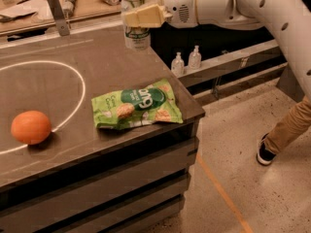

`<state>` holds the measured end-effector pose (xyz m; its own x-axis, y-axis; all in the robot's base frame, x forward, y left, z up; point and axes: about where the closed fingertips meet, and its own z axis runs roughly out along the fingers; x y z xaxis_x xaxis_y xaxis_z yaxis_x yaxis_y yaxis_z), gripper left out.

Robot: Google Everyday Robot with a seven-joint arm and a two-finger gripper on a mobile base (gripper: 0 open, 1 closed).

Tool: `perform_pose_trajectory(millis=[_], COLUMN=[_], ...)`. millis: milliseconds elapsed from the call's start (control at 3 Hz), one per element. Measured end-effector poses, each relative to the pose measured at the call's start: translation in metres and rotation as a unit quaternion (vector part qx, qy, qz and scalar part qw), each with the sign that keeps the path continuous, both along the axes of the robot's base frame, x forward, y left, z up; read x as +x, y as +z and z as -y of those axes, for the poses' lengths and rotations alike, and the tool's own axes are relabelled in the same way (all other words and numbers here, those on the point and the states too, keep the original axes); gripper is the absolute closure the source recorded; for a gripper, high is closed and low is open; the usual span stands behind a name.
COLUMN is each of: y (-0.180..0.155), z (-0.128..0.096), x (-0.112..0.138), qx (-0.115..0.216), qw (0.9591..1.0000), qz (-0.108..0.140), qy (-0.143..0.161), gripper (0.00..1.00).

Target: Move 7up can near green rice chip bag

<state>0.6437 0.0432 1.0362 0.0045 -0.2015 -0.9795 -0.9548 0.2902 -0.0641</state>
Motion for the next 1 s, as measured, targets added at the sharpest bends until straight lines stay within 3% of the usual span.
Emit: perform_pose_trajectory(millis=[667, 1000], y=[-0.074, -0.09], z=[-0.01, -0.016], x=[0.06, 0.066], qx=[0.032, 0.039], qw=[0.9995, 0.999], qz=[-0.007, -0.016], qy=[0.004, 0.011], gripper=[1.0, 0.97])
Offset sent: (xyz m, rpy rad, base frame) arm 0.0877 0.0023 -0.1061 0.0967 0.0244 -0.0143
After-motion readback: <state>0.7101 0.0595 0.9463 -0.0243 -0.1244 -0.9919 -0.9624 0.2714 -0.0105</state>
